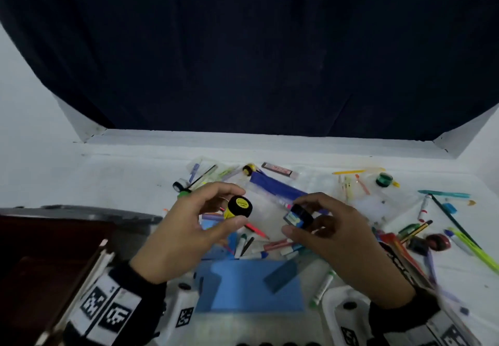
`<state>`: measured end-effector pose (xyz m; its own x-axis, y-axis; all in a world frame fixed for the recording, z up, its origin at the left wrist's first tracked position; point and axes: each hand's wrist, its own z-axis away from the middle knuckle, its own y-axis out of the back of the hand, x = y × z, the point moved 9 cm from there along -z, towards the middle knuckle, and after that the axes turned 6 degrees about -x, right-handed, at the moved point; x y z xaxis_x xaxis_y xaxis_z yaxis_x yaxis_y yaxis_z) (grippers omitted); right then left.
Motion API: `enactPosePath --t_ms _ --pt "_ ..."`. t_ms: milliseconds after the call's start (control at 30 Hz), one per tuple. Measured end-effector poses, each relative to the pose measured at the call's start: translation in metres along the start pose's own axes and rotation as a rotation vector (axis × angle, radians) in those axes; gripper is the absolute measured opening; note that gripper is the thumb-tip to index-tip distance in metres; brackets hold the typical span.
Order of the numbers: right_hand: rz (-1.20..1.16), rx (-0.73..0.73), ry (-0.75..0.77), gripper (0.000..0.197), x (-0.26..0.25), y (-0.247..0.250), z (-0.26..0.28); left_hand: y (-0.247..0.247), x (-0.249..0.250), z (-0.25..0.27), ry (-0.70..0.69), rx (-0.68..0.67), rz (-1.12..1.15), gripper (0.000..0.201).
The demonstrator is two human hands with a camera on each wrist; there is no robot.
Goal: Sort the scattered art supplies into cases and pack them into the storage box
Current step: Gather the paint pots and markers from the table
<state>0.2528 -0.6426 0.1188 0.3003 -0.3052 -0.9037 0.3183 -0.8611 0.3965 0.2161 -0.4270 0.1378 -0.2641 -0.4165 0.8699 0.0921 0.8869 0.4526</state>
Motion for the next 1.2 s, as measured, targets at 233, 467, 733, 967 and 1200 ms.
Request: enactPosePath --t_ms 233,467,733,967,1200 --pt "0.283 -0.131 0.021 0.042 -0.002 -0.068 0.049 -0.012 -0.040 0.085 0.038 -0.045 -0.137 0.034" --pt "0.360 -0.353 0.043 0.043 0.014 -0.147 0.075 -0.037 -0.082 0.134 0.084 -0.206 -0.363 0.035" --pt "0.525 -0.421 0.074 0.039 0.024 -0.185 0.080 -0.049 -0.095 0.147 0.093 -0.348 -0.522 0.033" --pt "0.500 -0.483 0.011 0.032 0.029 -0.190 0.087 -0.049 -0.102 0.152 0.100 -0.454 -0.605 0.055" --pt "0.645 -0.562 -0.047 0.039 0.040 -0.195 0.092 -0.052 -0.095 0.159 0.061 -0.399 -0.644 0.036"
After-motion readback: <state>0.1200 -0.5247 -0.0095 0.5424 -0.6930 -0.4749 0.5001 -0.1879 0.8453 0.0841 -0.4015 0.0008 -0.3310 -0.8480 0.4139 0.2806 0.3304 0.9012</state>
